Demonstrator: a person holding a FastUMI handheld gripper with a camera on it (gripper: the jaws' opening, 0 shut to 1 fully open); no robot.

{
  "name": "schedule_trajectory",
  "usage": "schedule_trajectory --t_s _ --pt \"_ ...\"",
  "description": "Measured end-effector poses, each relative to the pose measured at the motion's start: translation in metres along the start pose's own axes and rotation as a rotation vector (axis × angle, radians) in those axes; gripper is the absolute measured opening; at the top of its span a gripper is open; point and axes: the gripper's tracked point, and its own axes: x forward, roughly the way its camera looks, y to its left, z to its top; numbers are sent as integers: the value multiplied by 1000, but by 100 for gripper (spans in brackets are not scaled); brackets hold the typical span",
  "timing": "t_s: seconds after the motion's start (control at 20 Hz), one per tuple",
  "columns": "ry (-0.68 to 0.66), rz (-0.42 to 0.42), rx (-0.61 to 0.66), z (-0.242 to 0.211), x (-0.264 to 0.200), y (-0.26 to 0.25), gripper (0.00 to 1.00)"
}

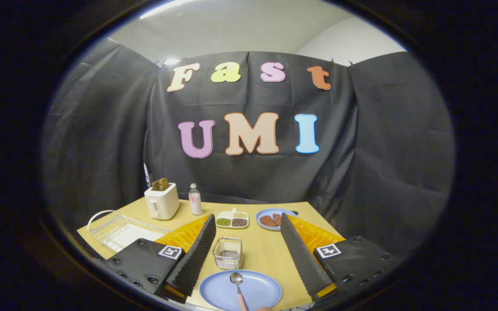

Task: Take the plate from the dish rack, then take the spoon from the basket and place it into the plate.

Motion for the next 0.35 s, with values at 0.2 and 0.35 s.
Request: schedule_trajectory --t_s 0.2,0.35 --pt "4 2 -3 -1 0 -4 96" --pt "-9 1 -2 4 -1 -6 96"
